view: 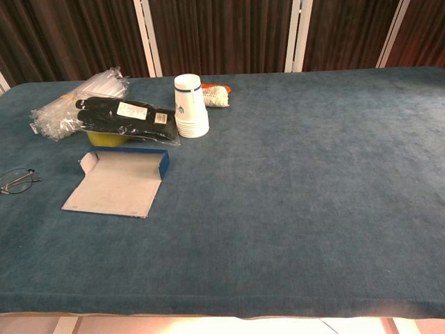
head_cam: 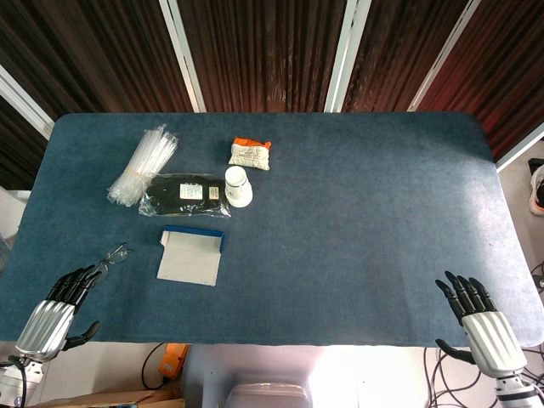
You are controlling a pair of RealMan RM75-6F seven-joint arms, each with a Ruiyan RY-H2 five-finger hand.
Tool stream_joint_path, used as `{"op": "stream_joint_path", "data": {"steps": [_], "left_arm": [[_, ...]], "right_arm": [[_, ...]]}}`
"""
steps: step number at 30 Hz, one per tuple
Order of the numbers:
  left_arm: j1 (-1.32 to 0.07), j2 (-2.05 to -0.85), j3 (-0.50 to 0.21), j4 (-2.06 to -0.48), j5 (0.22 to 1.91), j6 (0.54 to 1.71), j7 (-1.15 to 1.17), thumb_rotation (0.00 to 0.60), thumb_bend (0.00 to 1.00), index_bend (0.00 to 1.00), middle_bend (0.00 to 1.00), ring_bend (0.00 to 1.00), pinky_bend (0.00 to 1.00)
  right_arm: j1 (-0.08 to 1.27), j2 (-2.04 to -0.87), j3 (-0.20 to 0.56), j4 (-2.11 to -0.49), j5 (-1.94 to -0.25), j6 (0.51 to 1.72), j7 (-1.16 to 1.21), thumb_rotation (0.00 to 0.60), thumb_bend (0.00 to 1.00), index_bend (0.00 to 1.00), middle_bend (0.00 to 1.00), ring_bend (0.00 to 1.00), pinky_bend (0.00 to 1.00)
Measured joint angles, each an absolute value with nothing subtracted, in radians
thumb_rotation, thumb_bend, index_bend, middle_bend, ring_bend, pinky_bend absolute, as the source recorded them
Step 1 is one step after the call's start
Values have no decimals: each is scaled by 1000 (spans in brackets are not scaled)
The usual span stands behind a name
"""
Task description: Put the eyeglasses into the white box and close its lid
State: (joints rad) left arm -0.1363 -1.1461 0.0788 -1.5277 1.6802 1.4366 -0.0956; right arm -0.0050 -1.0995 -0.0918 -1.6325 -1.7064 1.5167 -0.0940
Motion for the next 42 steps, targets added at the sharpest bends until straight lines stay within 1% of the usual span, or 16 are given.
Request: {"op": "stream_joint_path", "data": {"steps": [9,15,18,28,39,42], "left_arm": [[-141,-1155,76,-1522,1678,1435,-105,600,279,0,0,0,112],[-152,-1209,51,-1508,1656,1431,-102,600,284,11,0,0,119],[-170,-1238,27,-1504,1603,1387,-87,600,286,15,0,0,120],[-266,-1320,-70,-1484,1311,1140,45,600,283,14,0,0,127],[-352,-1344,-145,-1468,1056,1002,191,600,278,28,0,0,128],[-377,-1344,-156,-1463,990,972,234,584,279,43,0,0,128]], "right_arm": [[0,-1109,-88,-1635,-1698,1497,-117,600,278,0,0,0,0],[4,-1108,-88,-1638,-1704,1497,-106,600,278,0,0,0,0],[9,-1108,-88,-1639,-1704,1487,-104,600,278,0,0,0,0],[20,-1102,-85,-1643,-1700,1475,-88,600,278,0,0,0,0],[17,-1092,-91,-1642,-1714,1489,-61,600,278,0,0,0,0],[18,-1089,-92,-1641,-1716,1491,-53,600,278,0,0,0,0]]}}
